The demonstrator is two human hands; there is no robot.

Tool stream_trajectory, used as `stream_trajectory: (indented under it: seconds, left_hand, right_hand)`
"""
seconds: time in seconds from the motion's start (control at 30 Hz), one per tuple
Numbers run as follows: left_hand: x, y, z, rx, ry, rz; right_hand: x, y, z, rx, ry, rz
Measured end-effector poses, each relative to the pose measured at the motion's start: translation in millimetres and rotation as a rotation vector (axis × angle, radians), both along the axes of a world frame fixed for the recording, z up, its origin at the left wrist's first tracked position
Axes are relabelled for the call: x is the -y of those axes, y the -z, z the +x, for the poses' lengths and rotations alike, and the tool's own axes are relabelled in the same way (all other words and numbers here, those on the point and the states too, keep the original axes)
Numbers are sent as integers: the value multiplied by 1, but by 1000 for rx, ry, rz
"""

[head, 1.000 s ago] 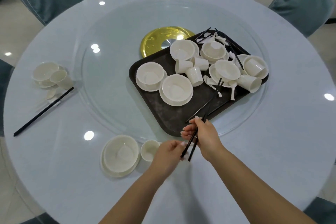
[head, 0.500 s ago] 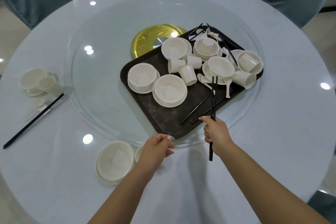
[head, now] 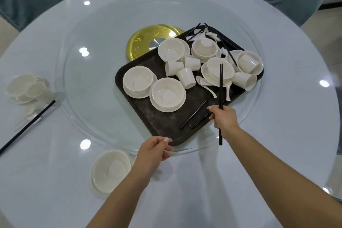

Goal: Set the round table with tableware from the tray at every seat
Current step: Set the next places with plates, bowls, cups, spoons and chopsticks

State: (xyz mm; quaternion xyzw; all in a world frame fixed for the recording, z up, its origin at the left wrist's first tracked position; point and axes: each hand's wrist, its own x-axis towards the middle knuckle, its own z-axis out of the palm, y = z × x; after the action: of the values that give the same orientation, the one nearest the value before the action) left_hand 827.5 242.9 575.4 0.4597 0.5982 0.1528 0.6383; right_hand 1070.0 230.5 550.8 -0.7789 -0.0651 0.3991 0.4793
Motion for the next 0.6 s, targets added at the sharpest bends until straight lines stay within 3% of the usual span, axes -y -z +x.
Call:
stream_trajectory:
  seconds: [0.17, 0.33, 0.5, 0.6]
  left_hand:
    - [-14, -4, 9, 21, -29, 10]
    - [-24, -8, 22, 50, -1, 16]
    - [-26, -4, 22, 38, 19, 1]
    - [-28, -1, 18, -1, -6, -14]
  right_hand:
    - [-29, -6, 23, 20, 43, 35]
    - [-57, -4, 27, 136, -66, 28]
    - [-89, 3, 44, 356, -271, -15]
    - [-103, 8, 60, 606, -460, -126]
